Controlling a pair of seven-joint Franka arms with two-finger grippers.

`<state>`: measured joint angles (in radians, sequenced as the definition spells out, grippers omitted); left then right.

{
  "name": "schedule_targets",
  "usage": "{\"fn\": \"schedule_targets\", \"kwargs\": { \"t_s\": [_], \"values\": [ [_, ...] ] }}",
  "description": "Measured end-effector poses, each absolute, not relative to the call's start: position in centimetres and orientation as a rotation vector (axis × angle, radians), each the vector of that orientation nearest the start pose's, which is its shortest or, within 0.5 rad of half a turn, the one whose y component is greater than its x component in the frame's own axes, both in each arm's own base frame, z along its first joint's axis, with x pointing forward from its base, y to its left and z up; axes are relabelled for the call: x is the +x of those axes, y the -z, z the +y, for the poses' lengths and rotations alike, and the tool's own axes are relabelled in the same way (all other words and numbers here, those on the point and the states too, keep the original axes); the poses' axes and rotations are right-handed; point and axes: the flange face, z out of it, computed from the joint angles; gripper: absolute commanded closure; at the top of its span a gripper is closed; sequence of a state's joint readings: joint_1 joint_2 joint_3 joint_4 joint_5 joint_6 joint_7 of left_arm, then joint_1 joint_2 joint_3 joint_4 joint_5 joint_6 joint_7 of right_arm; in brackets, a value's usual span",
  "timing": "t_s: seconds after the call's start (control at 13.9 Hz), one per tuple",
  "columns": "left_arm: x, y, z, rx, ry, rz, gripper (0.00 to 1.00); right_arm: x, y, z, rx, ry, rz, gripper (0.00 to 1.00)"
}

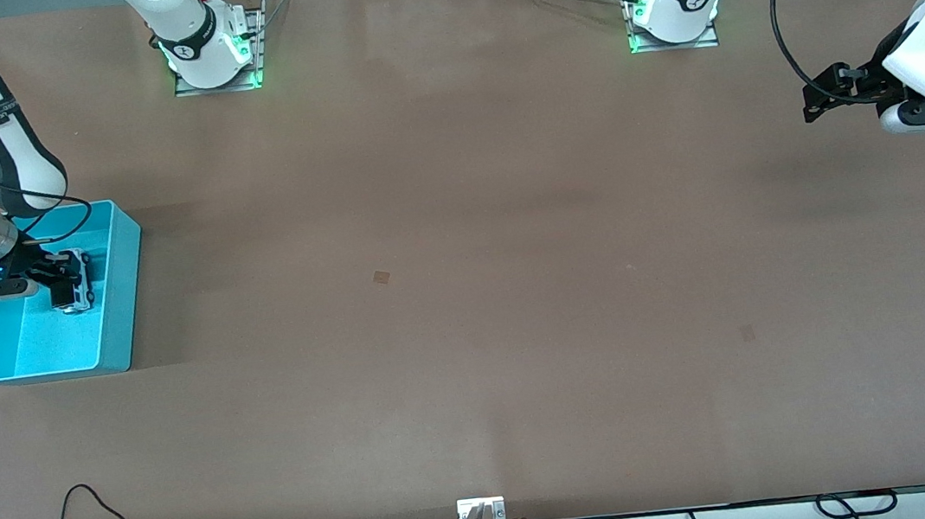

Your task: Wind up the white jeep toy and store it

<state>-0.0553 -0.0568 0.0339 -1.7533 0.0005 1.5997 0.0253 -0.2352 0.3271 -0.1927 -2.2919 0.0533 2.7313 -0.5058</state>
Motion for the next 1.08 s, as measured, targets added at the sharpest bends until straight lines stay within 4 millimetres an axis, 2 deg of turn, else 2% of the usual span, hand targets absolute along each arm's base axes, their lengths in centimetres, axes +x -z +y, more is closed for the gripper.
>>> {"fn": "schedule_targets", "kwargs": {
  "t_s": [0.14, 0.29, 0.36, 0.72, 0.87, 1.08],
  "values": [
    [53.3, -57.2, -1.1, -3.139, -0.152, 0.074, 0.0, 49.2, -22.1, -22.8, -3.224, 0.145, -0.071, 0.51],
    [53.3, -57.2, -1.1, -3.139, -0.152, 0.074, 0.0, 49.2, -22.1, -22.8, -3.224, 0.145, -0.07, 0.26],
    [53.3, -57.2, -1.1, -3.139, -0.152, 0.074, 0.0, 49.2, -22.1, -22.9, -3.224, 0.144, -0.07, 0.0],
    [53.3, -57.2, -1.1, -3.139, -0.153, 0.074, 0.0, 49.7, -22.8, -22.6, -3.226, 0.174, -0.083, 0.0],
    [53.3, -57.2, -1.1, -3.139, -0.153, 0.074, 0.0, 50.5, -24.5, -21.8, -3.224, 0.212, -0.115, 0.0],
    [53.3, -57.2, -1.4, -3.138, -0.153, 0.082, 0.0, 52.3, -28.6, -19.1, -3.213, 0.283, -0.211, 0.0]
  ]
}}
